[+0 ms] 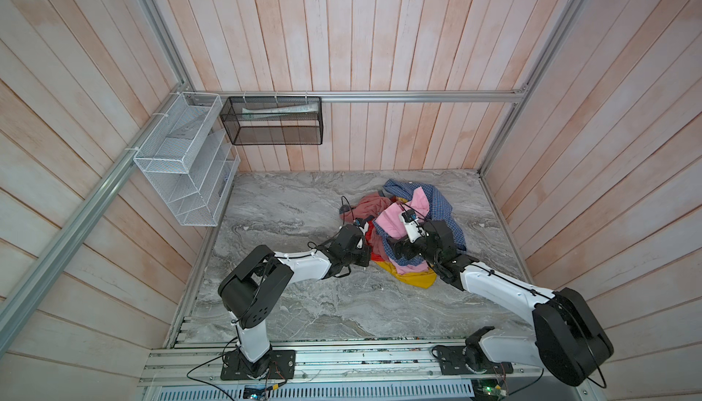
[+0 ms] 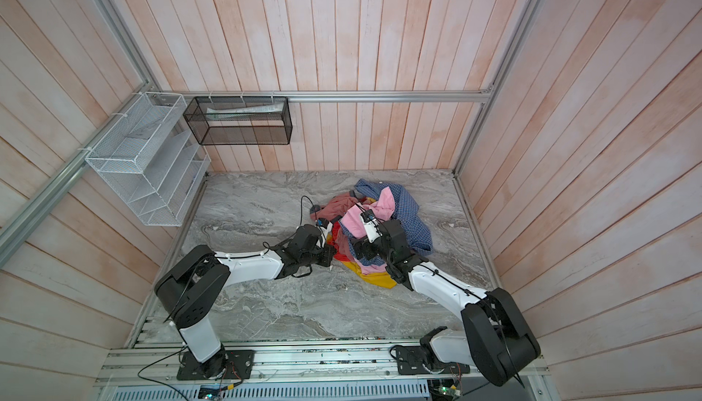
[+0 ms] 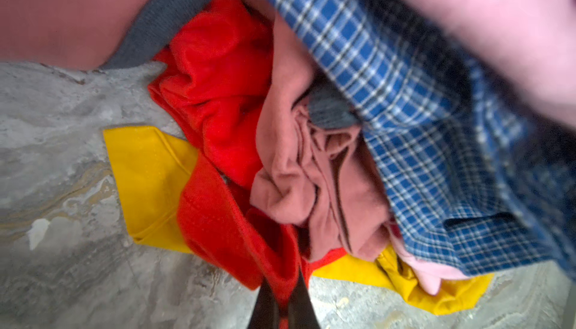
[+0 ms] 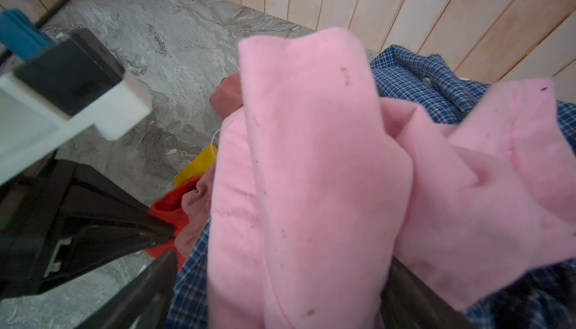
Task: Pick out a specific cloth from the pile
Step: 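Grasp the red shirt with the left gripper while the right gripper pins the pink cloth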
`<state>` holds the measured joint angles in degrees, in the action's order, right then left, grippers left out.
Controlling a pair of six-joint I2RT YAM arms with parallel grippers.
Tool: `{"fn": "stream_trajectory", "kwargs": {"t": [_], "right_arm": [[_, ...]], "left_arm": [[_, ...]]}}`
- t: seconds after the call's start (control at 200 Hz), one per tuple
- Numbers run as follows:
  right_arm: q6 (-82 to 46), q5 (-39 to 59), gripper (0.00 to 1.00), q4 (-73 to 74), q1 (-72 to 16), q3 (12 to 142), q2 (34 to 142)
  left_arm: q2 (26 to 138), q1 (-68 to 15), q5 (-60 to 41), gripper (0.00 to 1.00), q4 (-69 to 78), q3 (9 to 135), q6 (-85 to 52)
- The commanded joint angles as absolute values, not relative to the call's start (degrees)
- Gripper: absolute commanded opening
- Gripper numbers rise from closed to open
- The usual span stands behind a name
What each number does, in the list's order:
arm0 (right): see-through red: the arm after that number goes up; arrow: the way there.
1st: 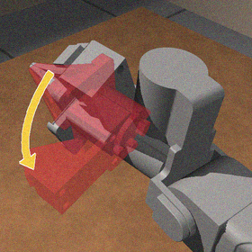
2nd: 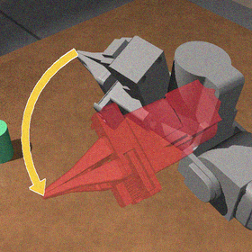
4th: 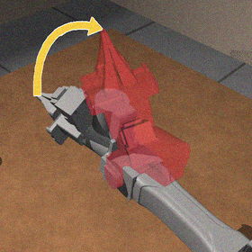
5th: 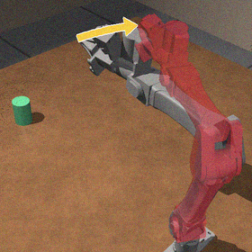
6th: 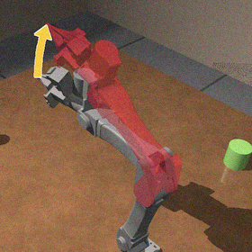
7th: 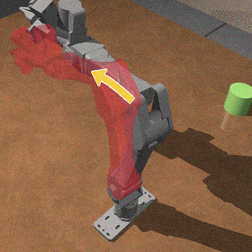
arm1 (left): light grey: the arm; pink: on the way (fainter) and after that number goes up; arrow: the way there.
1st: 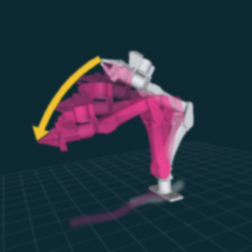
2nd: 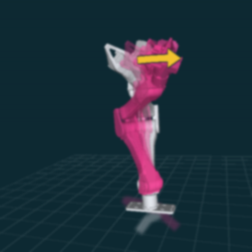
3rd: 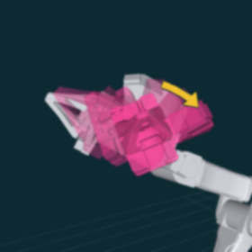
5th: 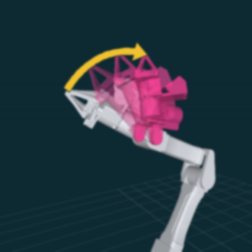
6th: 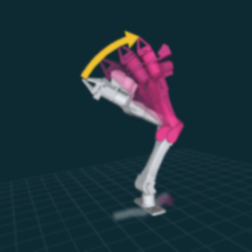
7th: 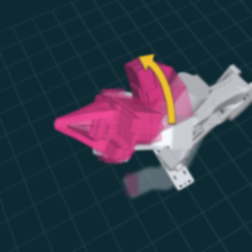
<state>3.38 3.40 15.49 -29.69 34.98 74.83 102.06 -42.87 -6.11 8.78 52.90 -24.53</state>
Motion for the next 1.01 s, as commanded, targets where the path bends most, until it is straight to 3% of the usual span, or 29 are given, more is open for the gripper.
{"fn": "stream_trajectory", "kwargs": {"t": [0.0,0.695,1.0], "right_arm": [[4.3,3.2,0.98,17.75,-30.76,34.71,75.53],[3.93,3.95,0.98,18.85,-31.35,33.96,78.8],[-1.0,-7.22,0.89,13.49,-31.37,38.53,83.41]], "left_arm": [[98.14,-42.89,-5.89,0.0,10.22,53.6,-24.26],[92.0,-42.87,-4.22,0.0,1.51,64.48,-23.65],[93.95,-42.86,-4.92,0.0,-1.05,73.2,-21.79]]}}
